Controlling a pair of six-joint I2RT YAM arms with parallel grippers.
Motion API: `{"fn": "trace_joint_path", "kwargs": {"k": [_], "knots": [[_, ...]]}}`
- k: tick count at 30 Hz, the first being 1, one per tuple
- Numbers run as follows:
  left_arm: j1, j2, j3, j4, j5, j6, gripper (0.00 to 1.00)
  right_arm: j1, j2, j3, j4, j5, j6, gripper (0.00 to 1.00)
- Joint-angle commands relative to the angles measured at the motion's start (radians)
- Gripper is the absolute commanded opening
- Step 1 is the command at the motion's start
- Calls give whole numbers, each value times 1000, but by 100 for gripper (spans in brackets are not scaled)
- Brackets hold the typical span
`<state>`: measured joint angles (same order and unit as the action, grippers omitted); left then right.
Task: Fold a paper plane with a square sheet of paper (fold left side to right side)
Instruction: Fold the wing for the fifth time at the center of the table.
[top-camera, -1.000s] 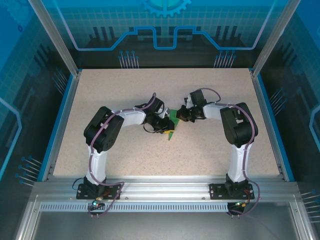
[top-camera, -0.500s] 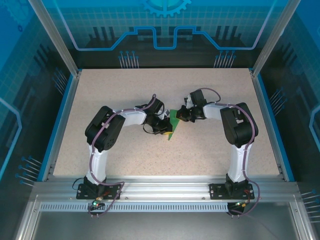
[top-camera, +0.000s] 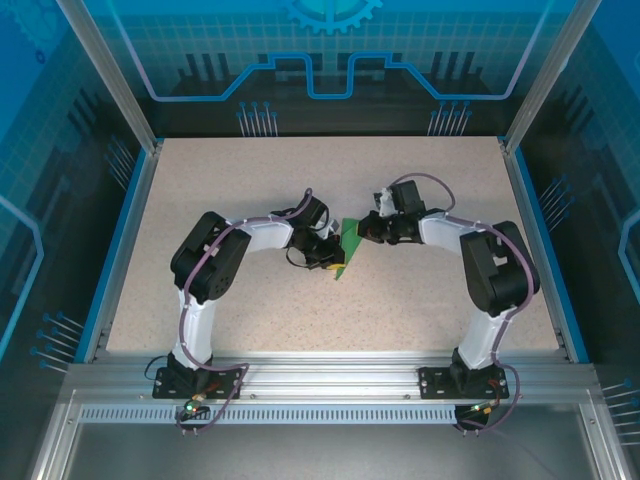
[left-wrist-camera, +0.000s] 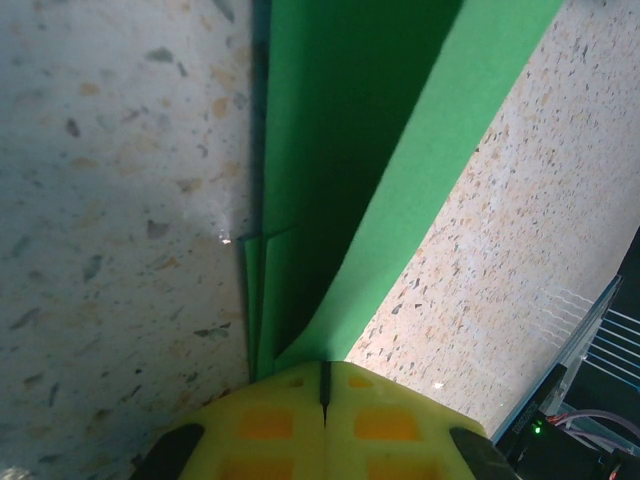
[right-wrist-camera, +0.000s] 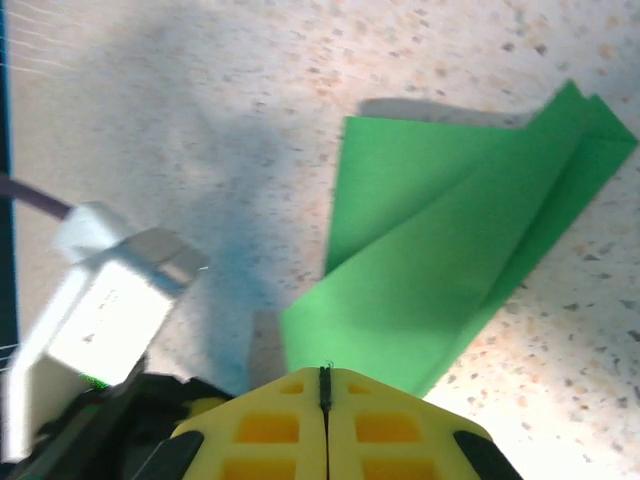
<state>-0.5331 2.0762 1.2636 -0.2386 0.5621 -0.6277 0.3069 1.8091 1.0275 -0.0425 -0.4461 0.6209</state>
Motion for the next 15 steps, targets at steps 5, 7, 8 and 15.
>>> {"fn": "trace_joint_path", "kwargs": {"k": [5, 7, 8, 15], "knots": [[7, 41, 2, -50, -28, -1, 0, 20, -4, -119, 178, -149, 40, 6], [7, 42, 1, -51, -28, -1, 0, 34, 17, -123, 207, -162, 58, 6], [7, 42, 3, -53, -28, -1, 0, 40, 28, -121, 211, -163, 61, 6], [7, 42, 2, -51, -27, 2, 0, 71, 78, -98, 193, -151, 58, 6]]}}
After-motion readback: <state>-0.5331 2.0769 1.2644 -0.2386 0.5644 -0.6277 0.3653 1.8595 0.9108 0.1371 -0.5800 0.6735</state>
